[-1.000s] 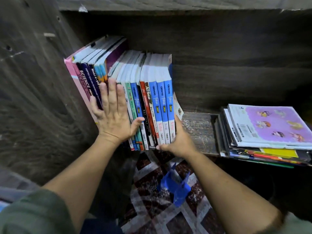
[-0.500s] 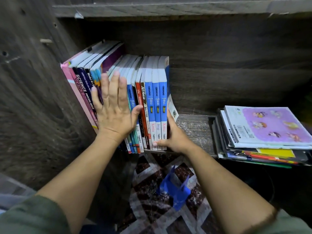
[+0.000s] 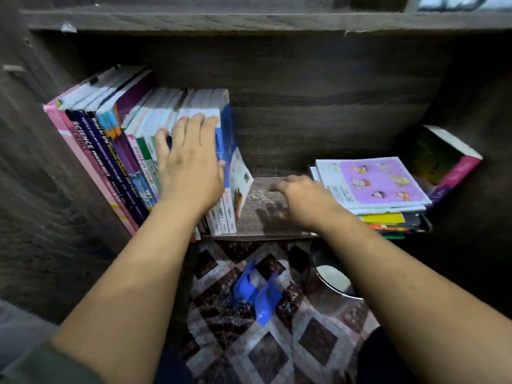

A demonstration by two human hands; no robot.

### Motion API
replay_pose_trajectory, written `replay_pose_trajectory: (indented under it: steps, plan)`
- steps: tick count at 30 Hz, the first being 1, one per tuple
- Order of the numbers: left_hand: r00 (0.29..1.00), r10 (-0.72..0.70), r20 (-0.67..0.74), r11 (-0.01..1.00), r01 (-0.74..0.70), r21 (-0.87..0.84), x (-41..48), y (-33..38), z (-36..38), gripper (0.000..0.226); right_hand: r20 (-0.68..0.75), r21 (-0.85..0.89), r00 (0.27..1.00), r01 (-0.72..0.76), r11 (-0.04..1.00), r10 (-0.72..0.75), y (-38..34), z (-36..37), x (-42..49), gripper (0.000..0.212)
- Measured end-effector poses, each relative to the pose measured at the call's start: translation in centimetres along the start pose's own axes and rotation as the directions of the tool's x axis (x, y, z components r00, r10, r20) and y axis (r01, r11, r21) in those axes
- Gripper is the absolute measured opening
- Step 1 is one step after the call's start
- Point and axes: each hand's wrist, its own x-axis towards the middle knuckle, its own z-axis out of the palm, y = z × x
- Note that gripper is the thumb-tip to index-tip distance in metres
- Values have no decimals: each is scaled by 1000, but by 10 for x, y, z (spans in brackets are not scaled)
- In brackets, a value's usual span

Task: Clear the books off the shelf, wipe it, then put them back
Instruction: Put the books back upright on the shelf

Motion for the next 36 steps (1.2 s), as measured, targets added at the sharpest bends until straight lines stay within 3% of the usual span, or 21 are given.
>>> replay_pose_trajectory:
  steps: [2,6,11,19,21,25,32,36]
  plan:
    - [1000,-23,18,999,24,-28,-1,0,-2,72,-33,-32,994,-104,994,103,23,3,-21,55]
    - [999,-29,20,996,30,-85,-7,-2,-1,73,50,-84,960,-271,959,276,69,21,-44,79]
    - [997,-83,0,991,83,-107,-6,7,6,73,81,-134,869,-476,869,488,113,26,-44,104]
    - [997,-77,-17,993,76,-88,-8,9,8,76,108,-133,924,-353,926,368,127,22,-38,97]
    - [998,-65,-14,994,64,-86,-9,7,8,78,110,-73,887,-443,894,448,132,16,-39,105]
    - [999,-35,4,997,35,-72,-9,3,6,81,209,27,739,-659,752,641,145,10,-45,119]
    - [1000,-24,13,998,25,-58,-10,3,5,85,191,56,738,-667,743,647,136,8,-44,113]
    - [999,-27,24,998,28,-51,-10,2,4,87,220,73,778,-614,786,588,149,11,-46,111]
